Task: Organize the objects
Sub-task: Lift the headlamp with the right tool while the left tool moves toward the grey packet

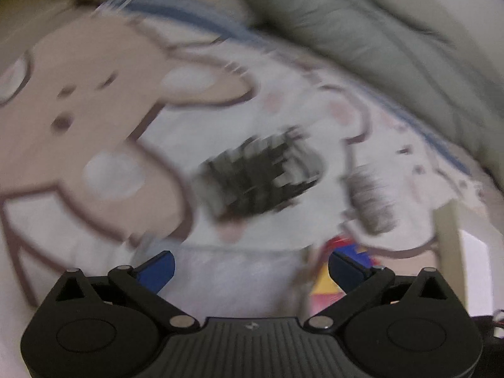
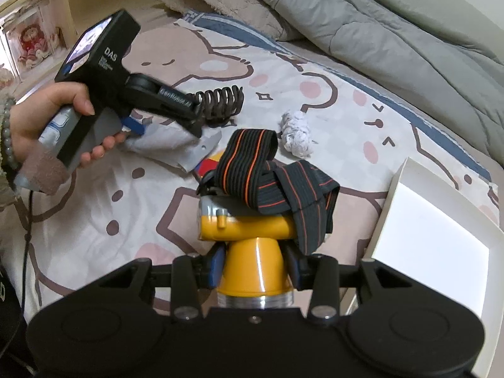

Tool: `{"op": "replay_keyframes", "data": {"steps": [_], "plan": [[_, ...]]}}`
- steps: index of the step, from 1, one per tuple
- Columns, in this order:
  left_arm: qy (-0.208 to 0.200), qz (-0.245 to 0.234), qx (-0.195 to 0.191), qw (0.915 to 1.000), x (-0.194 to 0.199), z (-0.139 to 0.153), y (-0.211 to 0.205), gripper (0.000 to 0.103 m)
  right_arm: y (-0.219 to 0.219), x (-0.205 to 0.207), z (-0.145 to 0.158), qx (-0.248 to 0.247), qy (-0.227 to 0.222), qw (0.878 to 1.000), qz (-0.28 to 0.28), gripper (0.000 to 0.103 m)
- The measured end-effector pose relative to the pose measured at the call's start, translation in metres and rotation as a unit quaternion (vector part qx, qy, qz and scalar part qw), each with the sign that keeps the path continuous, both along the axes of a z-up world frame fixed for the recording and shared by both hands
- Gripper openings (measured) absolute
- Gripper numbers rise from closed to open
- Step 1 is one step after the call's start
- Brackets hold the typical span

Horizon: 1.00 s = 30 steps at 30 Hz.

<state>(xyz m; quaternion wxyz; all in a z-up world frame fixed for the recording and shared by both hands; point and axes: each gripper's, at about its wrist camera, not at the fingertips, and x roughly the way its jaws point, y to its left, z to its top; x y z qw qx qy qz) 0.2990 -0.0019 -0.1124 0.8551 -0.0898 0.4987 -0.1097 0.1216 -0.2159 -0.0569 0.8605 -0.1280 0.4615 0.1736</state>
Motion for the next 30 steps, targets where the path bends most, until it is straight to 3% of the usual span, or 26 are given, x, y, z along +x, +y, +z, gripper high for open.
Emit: {"op": "replay_keyframes", "data": {"steps": [3,9,13,16,20,30], "plan": [[-0.013,-0.029,-0.014,0.9994,0.004,0.005,-0.010,0.102,-0.001,0.001,0.000,0.002,0.003,1.000,-0.001,0.042],[0.014,-0.026,-0.050,0.9983,0.024,-0.013,-0.007,0.102,-0.002,0.002,-0.001,0.007,0.007,1.000,-0.003,0.042],[0.014,-0.038,-0.025,0.9989,0.033,-0.030,-0.003,0.102,-0.003,0.002,-0.002,0.008,0.009,1.000,0.001,0.042],[0.007,-0.081,-0.007,0.9966,0.027,-0.035,-0.004,0.102,-0.003,0.003,-0.003,0.006,0.010,1.000,0.001,0.042],[0.018,-0.149,0.011,0.9886,0.013,-0.035,-0.007,0.102,-0.008,0.004,-0.005,0.004,0.013,1.000,-0.005,0.042],[0.076,-0.259,-0.007,0.9629,-0.028,-0.027,0.007,0.102,-0.010,0.002,-0.006,-0.004,0.014,1.000,-0.013,0.042]]}}
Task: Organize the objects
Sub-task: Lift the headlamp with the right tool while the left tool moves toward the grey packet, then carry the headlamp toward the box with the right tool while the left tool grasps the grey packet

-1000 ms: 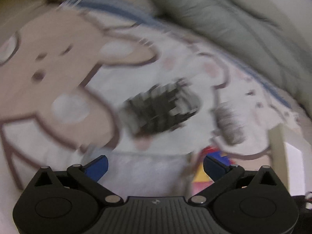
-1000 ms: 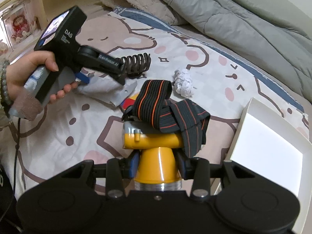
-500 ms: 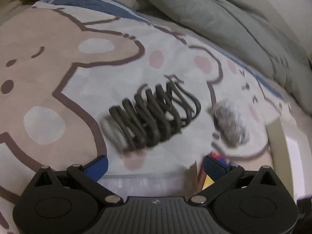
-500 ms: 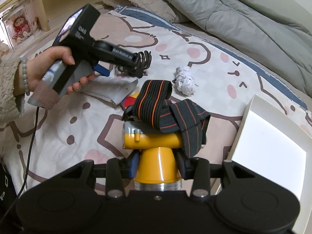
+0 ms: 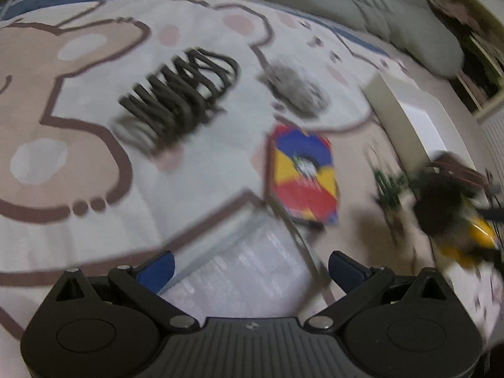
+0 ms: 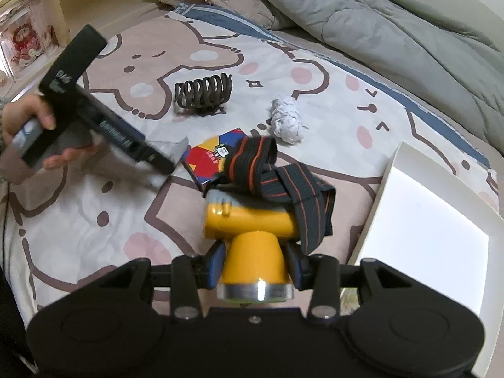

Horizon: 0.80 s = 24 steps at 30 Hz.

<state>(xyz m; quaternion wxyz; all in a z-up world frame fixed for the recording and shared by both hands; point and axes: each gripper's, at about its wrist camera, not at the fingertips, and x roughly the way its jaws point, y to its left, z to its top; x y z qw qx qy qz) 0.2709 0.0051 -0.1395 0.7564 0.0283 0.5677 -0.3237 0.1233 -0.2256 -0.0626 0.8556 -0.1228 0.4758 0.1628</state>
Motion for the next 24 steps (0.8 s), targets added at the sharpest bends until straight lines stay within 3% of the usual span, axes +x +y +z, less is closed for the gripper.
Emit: {"op": "replay_keyframes", "data": {"steps": [3,8,11,15,24], "plan": [[0.022,-0.035,0.003,0.9991,-0.014,0.001,0.004,0.102,0.000,-0.005,0.010,0.016,-0.021,1.000,0.002,0.028],[0.021,-0.078,0.029,0.9963,-0.033,0.003,0.007,0.102,0.001,-0.010,0.018,0.033,-0.026,0.999,0.009,0.028],[0.007,-0.082,0.049,0.9954,-0.041,0.005,0.006,0.101,0.000,-0.008,0.009,0.029,-0.003,1.000,0.010,0.028],[-0.034,-0.097,0.108,0.9889,-0.050,0.008,-0.004,0.083,-0.005,-0.005,-0.008,0.015,0.041,0.999,0.017,0.029],[-0.048,-0.104,0.149,0.9821,-0.054,0.006,-0.022,0.072,-0.005,-0.016,-0.025,-0.017,0.102,0.992,0.074,0.024]]}}
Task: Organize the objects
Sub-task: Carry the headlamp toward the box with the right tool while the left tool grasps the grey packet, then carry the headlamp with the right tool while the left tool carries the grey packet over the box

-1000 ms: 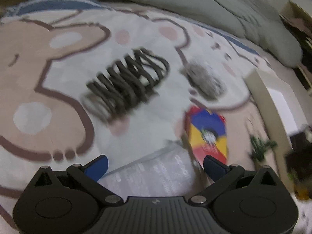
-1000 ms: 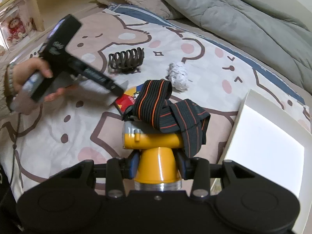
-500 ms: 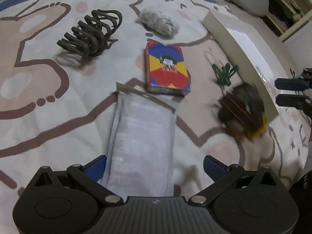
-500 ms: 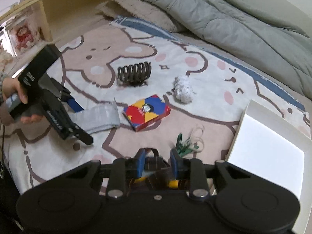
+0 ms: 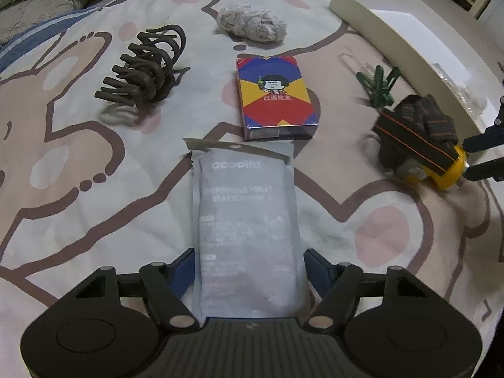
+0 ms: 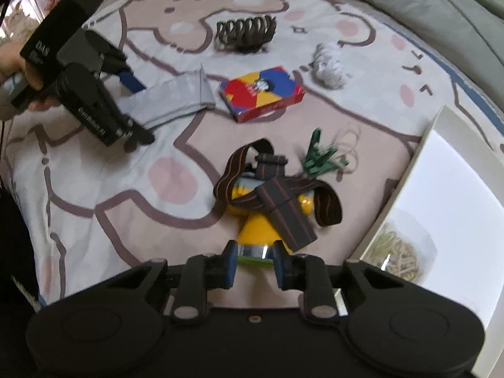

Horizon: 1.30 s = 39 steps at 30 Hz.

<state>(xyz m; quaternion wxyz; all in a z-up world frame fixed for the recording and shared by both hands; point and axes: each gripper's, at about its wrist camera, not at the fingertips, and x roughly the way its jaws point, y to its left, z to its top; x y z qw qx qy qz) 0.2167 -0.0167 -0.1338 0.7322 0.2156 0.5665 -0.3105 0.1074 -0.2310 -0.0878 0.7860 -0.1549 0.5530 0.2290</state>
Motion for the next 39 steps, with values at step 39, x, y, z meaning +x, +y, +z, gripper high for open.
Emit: {"op": "replay_keyframes", "data": {"steps": [39], "plan": [[-0.152,0.123,-0.041,0.9799,-0.012,0.076,-0.030,0.057,0.002,0.022,0.032,0.007,-0.139,0.981,-0.134,0.042]]}}
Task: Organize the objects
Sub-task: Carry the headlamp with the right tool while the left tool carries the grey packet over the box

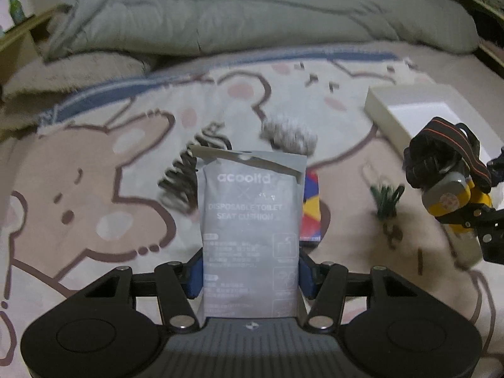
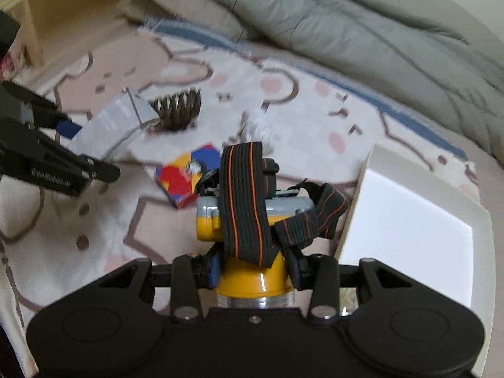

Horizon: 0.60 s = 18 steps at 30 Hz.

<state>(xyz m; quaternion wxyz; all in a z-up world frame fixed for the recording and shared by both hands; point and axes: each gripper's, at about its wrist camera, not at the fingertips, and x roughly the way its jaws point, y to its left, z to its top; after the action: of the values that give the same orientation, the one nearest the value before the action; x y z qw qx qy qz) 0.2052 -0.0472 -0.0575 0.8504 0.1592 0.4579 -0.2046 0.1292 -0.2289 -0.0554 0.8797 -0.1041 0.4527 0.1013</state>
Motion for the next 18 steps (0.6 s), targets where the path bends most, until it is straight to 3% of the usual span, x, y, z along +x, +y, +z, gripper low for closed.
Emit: {"op": "replay_keyframes", "data": {"steps": [18], "plan": [[-0.116,0.044,-0.048,0.9911,-0.046,0.062,-0.015,0.057,-0.021,-0.030,0.053,0.050,-0.112,0.991,-0.058,0.042]]}}
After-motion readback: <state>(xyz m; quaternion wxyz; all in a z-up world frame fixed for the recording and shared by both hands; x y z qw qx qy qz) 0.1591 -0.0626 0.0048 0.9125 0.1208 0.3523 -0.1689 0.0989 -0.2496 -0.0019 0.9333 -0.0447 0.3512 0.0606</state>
